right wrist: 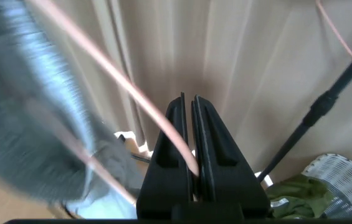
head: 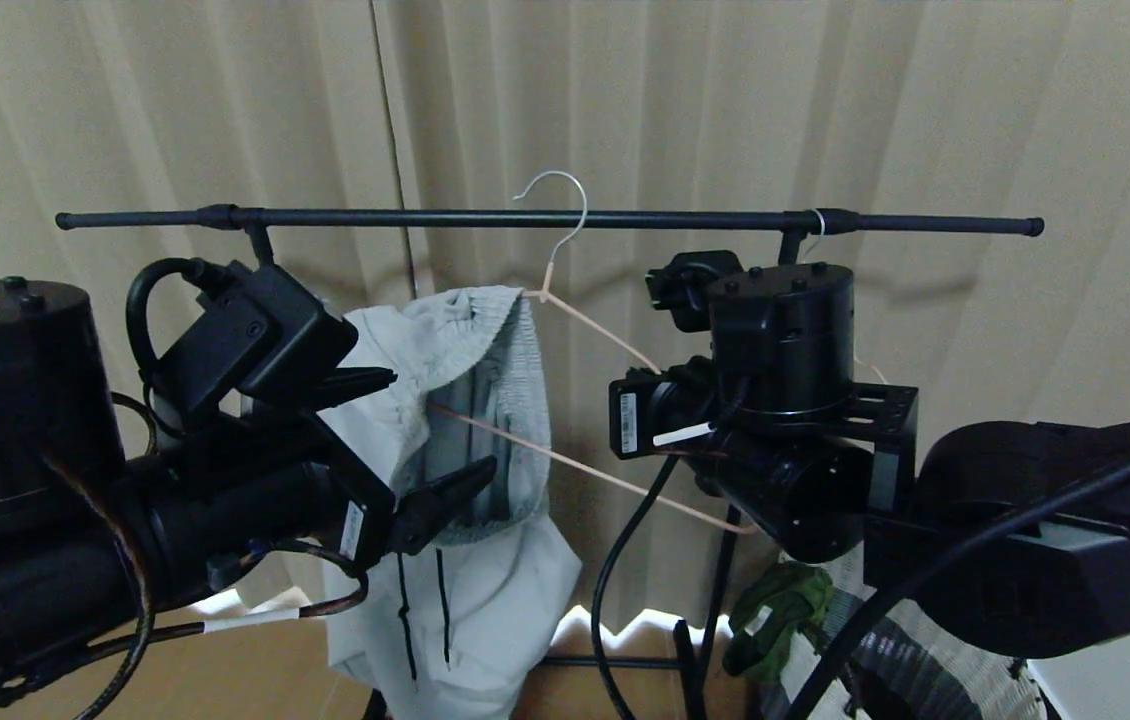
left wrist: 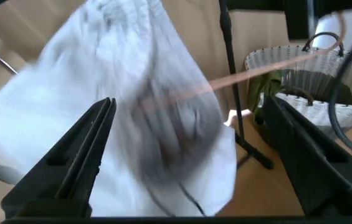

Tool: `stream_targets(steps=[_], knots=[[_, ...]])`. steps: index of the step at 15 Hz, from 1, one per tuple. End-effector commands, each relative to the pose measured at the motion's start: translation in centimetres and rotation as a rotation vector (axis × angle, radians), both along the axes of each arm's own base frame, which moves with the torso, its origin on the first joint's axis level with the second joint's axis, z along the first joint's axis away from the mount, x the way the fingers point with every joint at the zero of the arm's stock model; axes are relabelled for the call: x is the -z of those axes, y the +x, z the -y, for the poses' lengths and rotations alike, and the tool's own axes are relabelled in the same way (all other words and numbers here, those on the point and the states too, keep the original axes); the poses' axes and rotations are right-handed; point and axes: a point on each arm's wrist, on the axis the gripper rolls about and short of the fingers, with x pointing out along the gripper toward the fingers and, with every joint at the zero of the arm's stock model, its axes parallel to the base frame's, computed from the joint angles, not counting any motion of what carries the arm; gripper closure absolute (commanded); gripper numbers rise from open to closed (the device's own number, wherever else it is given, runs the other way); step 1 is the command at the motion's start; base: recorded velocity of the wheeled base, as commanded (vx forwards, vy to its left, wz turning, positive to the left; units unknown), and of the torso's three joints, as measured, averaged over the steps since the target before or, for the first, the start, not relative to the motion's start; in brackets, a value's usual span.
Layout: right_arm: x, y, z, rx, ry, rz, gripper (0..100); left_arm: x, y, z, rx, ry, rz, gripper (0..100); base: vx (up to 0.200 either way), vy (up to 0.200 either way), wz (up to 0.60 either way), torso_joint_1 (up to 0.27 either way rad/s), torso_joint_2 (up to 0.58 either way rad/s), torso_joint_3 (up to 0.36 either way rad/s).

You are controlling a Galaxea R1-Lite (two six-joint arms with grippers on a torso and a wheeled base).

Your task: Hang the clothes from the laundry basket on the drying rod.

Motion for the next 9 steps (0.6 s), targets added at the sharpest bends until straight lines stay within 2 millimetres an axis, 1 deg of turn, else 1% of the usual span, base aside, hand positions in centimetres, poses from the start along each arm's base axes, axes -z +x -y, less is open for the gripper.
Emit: stream_targets(steps=[1, 4, 6, 7, 9], knots=[[0.0, 0.6, 0.6, 0.023, -0.001, 0.0, 100, 0.4, -0.5, -0.4, 0.0, -0.011, 0.015, 0, 0.0, 0.0, 0.0, 0.0, 0.0, 0.0], [-0.1, 0.9, 1.1, 0.039, 0.0, 0.001, 100, 0.9, -0.8, -0.6, -0.004, -0.047, 0.062, 0, 0.0, 0.0, 0.0, 0.0, 0.0, 0.0], [-0.5, 0.9, 1.9, 0.05, -0.01, 0.01, 100, 0.3, -1.1, -1.3, -0.019, -0.069, 0.09, 0, 0.0, 0.0, 0.0, 0.0, 0.0, 0.0], [-0.8, 0.5, 2.2, 0.045, -0.017, 0.016, 100, 0.1, -1.0, -1.7, -0.036, -0.074, 0.098, 0, 0.0, 0.0, 0.0, 0.0, 0.0, 0.0], [-1.4, -0.1, 3.1, 0.043, -0.025, 0.028, 100, -0.5, -0.4, -2.9, -0.014, -0.088, 0.117, 0, 0.0, 0.0, 0.0, 0.0, 0.0, 0.0]])
